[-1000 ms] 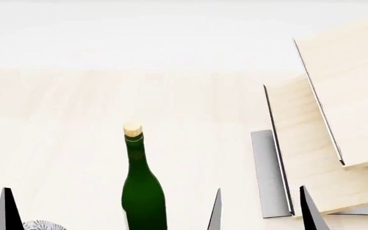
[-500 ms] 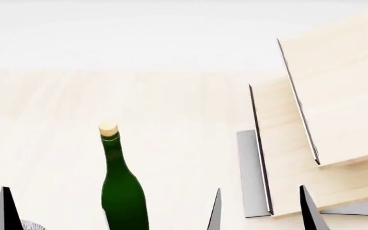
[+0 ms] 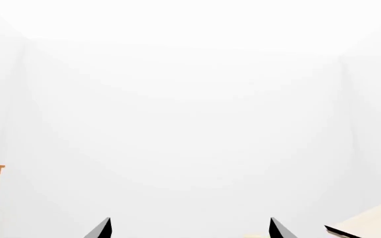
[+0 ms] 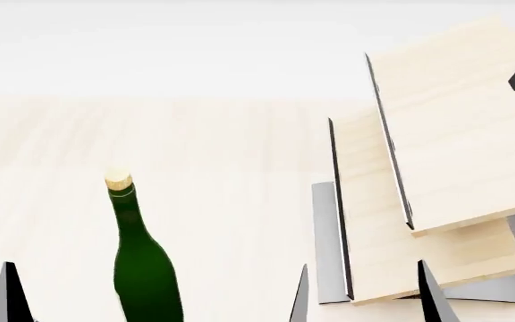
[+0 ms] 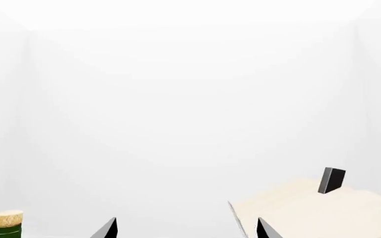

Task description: Put the wine bottle on the wine rack.

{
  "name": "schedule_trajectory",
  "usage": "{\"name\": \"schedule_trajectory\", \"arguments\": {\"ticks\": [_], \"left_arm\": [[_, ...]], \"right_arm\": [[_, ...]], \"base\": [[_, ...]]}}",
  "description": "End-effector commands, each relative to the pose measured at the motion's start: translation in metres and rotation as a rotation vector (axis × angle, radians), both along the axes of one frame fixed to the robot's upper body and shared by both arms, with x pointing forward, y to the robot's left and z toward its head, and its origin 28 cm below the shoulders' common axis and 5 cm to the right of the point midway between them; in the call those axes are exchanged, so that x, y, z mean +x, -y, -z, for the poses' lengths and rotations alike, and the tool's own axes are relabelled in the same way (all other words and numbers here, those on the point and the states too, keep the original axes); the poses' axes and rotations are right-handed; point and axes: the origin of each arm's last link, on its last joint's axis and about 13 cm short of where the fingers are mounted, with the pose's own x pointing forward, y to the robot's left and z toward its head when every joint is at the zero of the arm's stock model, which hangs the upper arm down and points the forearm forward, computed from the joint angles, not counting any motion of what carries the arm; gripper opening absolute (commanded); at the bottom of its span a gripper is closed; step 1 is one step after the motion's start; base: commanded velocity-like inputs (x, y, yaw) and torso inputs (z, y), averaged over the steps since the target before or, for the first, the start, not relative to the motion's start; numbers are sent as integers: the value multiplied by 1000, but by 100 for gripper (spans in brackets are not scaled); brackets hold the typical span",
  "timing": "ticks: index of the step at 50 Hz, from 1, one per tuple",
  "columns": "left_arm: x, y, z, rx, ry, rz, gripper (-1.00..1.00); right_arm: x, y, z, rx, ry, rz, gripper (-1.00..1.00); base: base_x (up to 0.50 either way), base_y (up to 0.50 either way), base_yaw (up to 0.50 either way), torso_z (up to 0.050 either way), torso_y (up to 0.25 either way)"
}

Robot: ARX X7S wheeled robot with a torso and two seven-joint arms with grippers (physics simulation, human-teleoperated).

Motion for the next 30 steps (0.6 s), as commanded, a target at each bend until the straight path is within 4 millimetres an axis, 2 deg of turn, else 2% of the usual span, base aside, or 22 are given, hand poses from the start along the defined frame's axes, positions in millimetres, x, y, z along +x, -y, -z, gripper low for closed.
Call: {"name": "schedule_trajectory", "arguments": {"ticks": [1,30], "left_arm": [[0,0,0,0,-1,-1,100],[0,1,1,0,-1,3,100]], "right_arm": [[0,0,0,-1,-1,-1,100],[0,-1,1,-3,-2,-3,100]], "base": [[0,-98,0,0,0],[0,-96,0,0,0]]}}
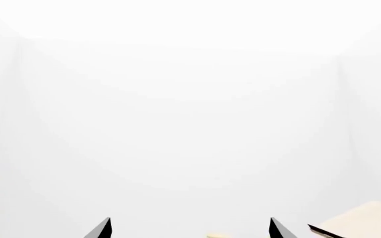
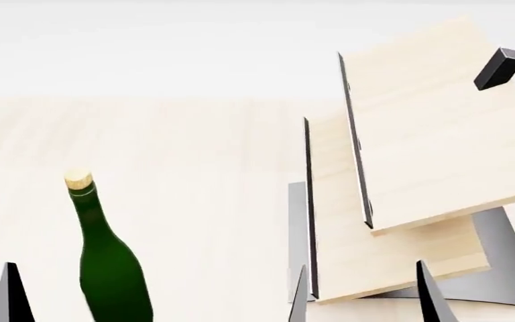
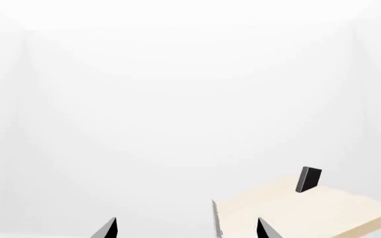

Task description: Put the wine bottle on the wine rack.

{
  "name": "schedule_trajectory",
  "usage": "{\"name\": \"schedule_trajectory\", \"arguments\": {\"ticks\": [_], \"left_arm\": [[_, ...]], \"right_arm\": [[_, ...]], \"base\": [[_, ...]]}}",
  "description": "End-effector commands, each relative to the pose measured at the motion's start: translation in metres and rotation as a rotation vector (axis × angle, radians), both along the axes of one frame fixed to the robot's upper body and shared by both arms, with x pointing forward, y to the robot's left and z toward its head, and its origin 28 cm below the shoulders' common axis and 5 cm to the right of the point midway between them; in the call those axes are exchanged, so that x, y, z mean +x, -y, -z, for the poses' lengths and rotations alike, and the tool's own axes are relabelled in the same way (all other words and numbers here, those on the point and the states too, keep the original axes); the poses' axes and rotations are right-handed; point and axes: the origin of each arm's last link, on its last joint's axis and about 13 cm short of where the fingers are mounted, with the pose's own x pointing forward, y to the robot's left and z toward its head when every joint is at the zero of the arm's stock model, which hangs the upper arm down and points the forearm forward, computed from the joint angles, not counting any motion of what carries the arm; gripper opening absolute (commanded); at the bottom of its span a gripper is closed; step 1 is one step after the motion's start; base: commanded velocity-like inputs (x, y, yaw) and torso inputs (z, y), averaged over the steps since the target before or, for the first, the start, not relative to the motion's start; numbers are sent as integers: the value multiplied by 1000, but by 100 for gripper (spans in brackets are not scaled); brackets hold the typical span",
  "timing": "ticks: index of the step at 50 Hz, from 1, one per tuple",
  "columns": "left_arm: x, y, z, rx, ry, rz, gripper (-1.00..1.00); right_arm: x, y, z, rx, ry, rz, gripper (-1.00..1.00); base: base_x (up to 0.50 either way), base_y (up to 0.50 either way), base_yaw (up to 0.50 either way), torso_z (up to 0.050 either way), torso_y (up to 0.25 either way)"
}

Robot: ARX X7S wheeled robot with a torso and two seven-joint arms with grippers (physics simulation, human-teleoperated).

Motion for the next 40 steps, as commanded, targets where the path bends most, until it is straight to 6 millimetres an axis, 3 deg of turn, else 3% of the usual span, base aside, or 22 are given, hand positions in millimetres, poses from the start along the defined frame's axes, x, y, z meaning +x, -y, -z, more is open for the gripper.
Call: {"name": "schedule_trajectory", "arguments": {"ticks": [1,40], "left_arm": [[0,0,0,0,0,1,100],[0,0,0,0,-2,1,100]], "right_arm": [[0,-1,1,-1,-1,-3,100],[1,-2,4,-33,-16,0,100]], "base": [[0,-94,0,0,0],[0,-72,0,0,0]]}}
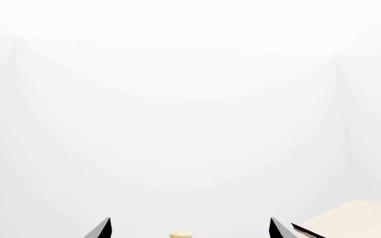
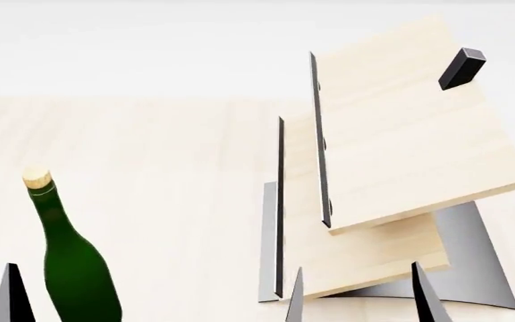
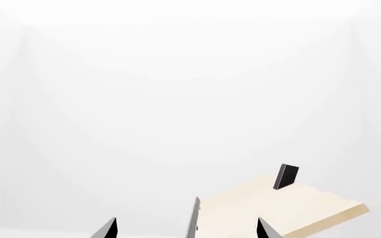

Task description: Put the wine bottle on the wine rack.

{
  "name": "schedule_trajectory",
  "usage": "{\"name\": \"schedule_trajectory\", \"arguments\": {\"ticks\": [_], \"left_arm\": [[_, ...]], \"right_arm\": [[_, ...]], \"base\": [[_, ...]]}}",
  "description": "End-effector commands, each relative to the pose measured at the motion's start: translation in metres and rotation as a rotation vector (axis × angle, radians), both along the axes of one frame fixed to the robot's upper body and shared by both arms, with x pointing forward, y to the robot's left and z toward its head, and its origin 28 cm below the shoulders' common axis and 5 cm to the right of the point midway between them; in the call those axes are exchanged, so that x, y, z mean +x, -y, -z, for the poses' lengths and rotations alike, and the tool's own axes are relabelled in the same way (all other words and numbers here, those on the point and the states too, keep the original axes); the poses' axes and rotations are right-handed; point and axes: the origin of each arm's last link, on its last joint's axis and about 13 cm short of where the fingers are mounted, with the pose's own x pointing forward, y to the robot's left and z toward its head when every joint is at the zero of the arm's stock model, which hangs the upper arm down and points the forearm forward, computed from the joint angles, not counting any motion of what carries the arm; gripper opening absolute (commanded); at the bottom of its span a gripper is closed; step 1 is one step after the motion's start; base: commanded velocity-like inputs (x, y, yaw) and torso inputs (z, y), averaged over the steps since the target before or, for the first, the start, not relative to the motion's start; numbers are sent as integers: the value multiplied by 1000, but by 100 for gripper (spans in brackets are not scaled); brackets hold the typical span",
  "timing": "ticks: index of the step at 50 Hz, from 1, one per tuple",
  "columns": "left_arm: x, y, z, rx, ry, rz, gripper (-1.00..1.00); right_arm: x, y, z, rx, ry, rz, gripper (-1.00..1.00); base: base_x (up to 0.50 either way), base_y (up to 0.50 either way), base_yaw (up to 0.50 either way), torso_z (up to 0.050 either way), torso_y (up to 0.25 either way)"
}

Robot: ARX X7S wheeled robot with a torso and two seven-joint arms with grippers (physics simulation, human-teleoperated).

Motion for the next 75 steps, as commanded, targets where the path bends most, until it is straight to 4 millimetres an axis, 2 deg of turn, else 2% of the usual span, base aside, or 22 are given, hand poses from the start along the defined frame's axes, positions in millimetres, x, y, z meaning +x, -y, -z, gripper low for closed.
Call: {"name": "schedule_trajectory", "arguments": {"ticks": [1,4,12,22,32,38,42,47,51,55,56,57,59,61,65,68,75], "left_arm": [[0,0,0,0,-1,0,100],[1,0,1,1,-3,1,100],[0,0,0,1,-1,0,100],[0,-1,0,0,0,1,100],[1,-1,0,-2,0,1,100],[1,-1,0,1,0,0,100],[1,-1,0,0,-1,-1,100],[1,-2,-1,-1,1,-4,100],[1,-2,-1,-1,1,-6,100],[2,-2,0,-1,-1,-9,100],[2,-2,0,-1,0,-9,100],[2,-2,0,-1,0,-9,100],[2,-3,0,-2,2,-11,100],[2,-3,0,-2,1,-12,100],[2,-3,0,-1,3,-13,100],[2,-3,0,-2,2,-13,100],[2,-3,-1,-3,3,-11,100]], "right_arm": [[1,-1,2,-25,-9,7,100],[3,-3,3,-47,17,65,100],[3,-8,2,-56,-5,58,100],[10,-16,-17,-27,21,5,100],[35,-18,-42,-44,25,-31,100],[58,-20,-59,-87,26,3,100],[67,-20,-64,-87,25,-11,100],[84,-20,-76,-137,93,-54,100],[97,-19,-84,-177,84,-48,100],[108,-20,-92,-141,0,-71,100],[114,-21,-94,-177,44,-47,100],[116,-21,-94,-209,-51,-31,100],[122,-22,-100,-242,12,-36,100],[125,-24,-101,-284,-57,-106,100],[128,-25,-107,-327,11,-127,100],[130,-27,-113,-304,-21,-244,100],[139,-24,-122,-238,-272,-478,100]], "base": [[0,0,0,0,0],[0,0,0,0,0],[0,0,0,0,0],[0,0,0,0,0],[0,0,0,0,0],[0,0,0,0,0],[0,0,0,0,0],[0,0,0,0,0],[0,0,0,0,0],[0,0,0,0,0],[0,0,0,0,0],[0,0,0,0,0],[0,0,0,0,0],[0,0,0,0,0],[0,0,0,0,0],[0,0,0,0,0],[0,0,0,0,0]]}}
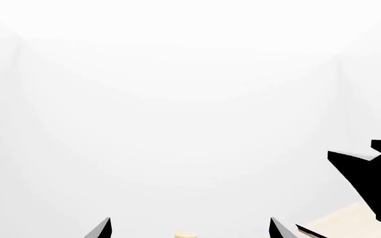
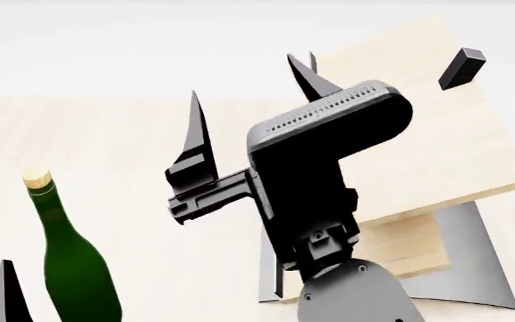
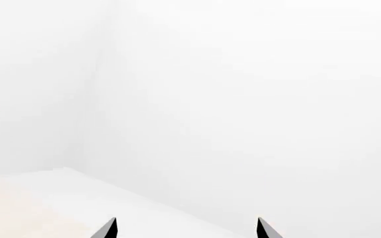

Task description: Put the wine bottle on the wine rack.

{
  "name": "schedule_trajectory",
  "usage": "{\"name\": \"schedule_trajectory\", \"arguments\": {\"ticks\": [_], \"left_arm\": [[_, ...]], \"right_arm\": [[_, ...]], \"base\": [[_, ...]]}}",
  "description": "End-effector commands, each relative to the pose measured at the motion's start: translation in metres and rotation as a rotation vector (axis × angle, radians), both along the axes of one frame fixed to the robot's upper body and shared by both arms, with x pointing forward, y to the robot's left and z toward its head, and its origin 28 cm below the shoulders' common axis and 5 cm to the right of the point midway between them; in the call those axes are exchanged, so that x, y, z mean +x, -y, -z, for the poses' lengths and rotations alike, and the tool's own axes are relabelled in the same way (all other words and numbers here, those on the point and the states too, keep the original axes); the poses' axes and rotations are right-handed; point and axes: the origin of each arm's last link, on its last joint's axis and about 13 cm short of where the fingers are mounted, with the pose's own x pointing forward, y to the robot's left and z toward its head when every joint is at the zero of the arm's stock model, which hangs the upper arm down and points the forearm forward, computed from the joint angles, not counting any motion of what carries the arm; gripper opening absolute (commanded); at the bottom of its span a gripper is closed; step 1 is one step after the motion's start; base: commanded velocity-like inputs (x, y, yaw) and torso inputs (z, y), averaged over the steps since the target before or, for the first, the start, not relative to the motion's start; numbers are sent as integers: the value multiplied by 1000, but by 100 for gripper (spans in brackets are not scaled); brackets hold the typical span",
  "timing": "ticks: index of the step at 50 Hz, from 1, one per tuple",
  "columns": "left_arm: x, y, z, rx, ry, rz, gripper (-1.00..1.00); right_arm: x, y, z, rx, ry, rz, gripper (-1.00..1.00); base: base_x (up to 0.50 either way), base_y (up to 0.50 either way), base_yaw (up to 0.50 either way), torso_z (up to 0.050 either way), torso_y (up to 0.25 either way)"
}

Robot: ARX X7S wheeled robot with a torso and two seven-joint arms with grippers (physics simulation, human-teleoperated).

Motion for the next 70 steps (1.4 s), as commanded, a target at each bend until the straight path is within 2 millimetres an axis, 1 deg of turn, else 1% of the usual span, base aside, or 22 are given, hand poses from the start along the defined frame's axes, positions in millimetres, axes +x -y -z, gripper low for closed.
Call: {"name": "schedule_trajectory", "arguments": {"ticks": [1,2,3,6,8,10,11,13,15,16,22,26,32,40,45,56,70], "left_arm": [[0,0,0,-2,0,-1,100],[0,0,0,-2,0,-1,100],[0,0,0,-2,-1,-1,100],[0,0,0,-1,-3,0,100],[0,0,1,0,-2,1,100],[0,0,1,-1,-2,2,100],[0,0,1,-1,-2,1,100],[0,0,1,-1,-2,1,100],[0,0,1,-1,-2,1,100],[0,0,0,-1,-3,2,100],[0,0,0,-1,-3,2,100],[1,0,0,-1,-3,1,100],[1,0,0,0,-3,2,100],[1,0,1,-1,-3,2,100],[1,0,0,-1,-2,-1,100],[1,0,0,0,-4,-1,100],[1,0,1,1,-5,0,100]], "right_arm": [[14,1,-19,-1,-237,-237,100],[14,1,-22,16,-268,-267,100],[16,1,-24,-9,-265,-279,100],[18,1,-27,-15,-274,-281,100],[18,1,-30,-2,-305,-330,100],[18,2,-34,14,-355,-415,100],[18,2,-34,12,-363,-418,100],[23,4,-37,36,-420,-465,100],[24,4,-37,-9,-439,-510,100],[23,4,-38,-4,-477,-564,100],[26,4,-39,11,-545,-635,100],[26,1,-37,-28,-574,-662,100],[26,-3,-39,-30,-580,-688,100],[29,-13,-31,-18,-609,-733,100],[35,-20,-23,-6,-623,-744,100],[43,-30,-14,18,-649,-755,100],[40,-42,-9,12,-669,-797,100]], "base": [[0,0,0,0,0],[0,0,0,0,0],[0,0,0,0,0],[0,0,0,0,0],[0,0,0,0,0],[0,0,0,0,0],[0,0,0,0,0],[0,0,0,0,0],[0,0,0,0,0],[0,0,0,0,0],[0,0,0,0,0],[0,0,0,0,0],[0,0,0,0,0],[0,0,0,0,0],[0,0,0,0,0],[0,0,0,0,0],[0,0,0,0,0]]}}
